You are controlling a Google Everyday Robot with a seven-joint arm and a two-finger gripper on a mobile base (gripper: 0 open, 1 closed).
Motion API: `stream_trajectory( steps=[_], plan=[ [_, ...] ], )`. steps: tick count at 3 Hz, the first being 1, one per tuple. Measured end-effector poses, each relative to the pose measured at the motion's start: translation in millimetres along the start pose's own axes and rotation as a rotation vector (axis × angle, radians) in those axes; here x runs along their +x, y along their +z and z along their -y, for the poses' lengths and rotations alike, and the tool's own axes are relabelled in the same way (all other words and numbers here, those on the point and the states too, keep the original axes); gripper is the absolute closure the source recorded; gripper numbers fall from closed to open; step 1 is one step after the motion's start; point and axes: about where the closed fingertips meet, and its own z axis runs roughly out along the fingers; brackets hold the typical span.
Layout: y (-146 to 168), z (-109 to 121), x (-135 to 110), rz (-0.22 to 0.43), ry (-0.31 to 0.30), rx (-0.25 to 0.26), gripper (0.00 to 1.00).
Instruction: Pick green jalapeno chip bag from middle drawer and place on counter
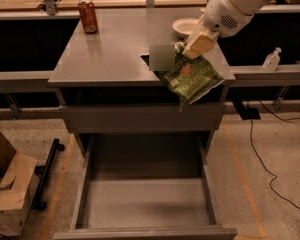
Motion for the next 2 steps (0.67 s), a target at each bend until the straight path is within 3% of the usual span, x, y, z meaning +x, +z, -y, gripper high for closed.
stream_trajectory(
  steps=[1,2],
  plan=[
    [11,-6,15,0.002,0.057,-0.004,1.00],
    [20,20,13,0.020,0.074,0.059,1.00]
  ],
)
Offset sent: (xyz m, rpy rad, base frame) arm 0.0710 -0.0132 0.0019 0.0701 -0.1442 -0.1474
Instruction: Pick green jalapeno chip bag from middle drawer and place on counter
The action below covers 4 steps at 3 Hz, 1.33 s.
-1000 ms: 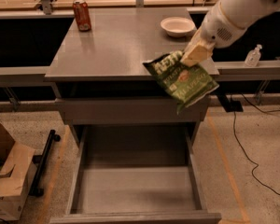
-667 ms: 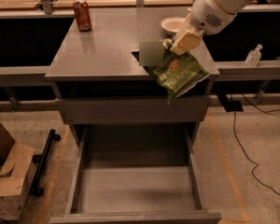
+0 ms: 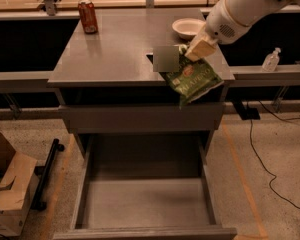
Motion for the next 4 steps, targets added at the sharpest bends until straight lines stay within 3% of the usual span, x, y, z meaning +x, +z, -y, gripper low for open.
stream_trajectory(
  steps=[1,3,4],
  plan=[
    [10,40,-10,0.024,-0.026,0.061,1.00],
    [45,131,-31,0.114,0.009,0.162,0.59],
    [71,157,-46,0.176,0.037,0.192,0.36]
  ],
)
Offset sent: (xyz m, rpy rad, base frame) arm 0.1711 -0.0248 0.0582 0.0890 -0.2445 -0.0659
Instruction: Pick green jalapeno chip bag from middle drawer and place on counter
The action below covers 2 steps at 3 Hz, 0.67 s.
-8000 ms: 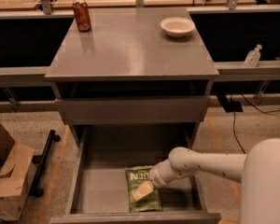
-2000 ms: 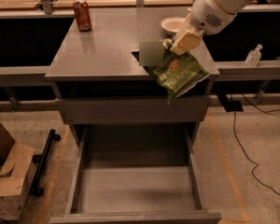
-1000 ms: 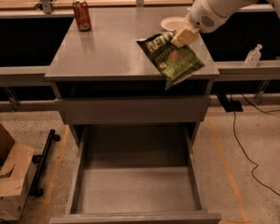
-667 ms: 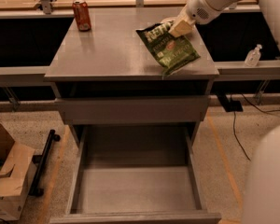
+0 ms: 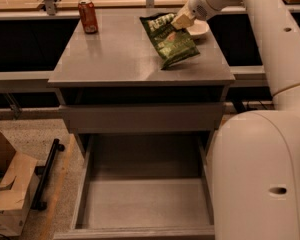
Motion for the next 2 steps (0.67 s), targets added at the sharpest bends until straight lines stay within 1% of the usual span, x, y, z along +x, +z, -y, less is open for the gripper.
stream_trajectory(
  steps=[1,2],
  plan=[
    [27.4,-0.2,-17.6,0.061,0.005,-0.013,0.12],
    [30.1,-0.6,-17.4,0.061,0.006,-0.015,0.00]
  ],
)
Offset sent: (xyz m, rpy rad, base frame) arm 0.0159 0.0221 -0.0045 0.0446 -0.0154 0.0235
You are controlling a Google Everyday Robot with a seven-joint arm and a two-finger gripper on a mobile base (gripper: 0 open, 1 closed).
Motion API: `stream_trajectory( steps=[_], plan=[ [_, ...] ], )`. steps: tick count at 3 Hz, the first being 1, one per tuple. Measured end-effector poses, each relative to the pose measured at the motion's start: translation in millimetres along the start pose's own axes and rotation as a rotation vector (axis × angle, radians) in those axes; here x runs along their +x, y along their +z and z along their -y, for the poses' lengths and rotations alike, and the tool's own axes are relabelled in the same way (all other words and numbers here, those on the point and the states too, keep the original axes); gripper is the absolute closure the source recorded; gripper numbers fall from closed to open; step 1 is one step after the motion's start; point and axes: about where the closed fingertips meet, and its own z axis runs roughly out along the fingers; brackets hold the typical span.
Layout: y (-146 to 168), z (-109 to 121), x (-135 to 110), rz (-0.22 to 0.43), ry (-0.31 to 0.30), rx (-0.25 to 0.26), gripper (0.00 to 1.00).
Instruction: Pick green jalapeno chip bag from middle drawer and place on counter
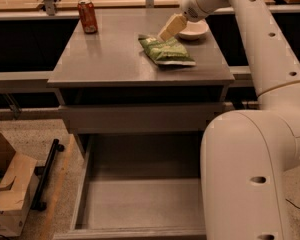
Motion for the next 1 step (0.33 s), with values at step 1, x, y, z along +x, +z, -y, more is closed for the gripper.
stream_trajectory(
  steps=[1],
  plan=[
    [0.2,-0.1,0.0,0.000,0.000,0.000,0.00]
  ],
)
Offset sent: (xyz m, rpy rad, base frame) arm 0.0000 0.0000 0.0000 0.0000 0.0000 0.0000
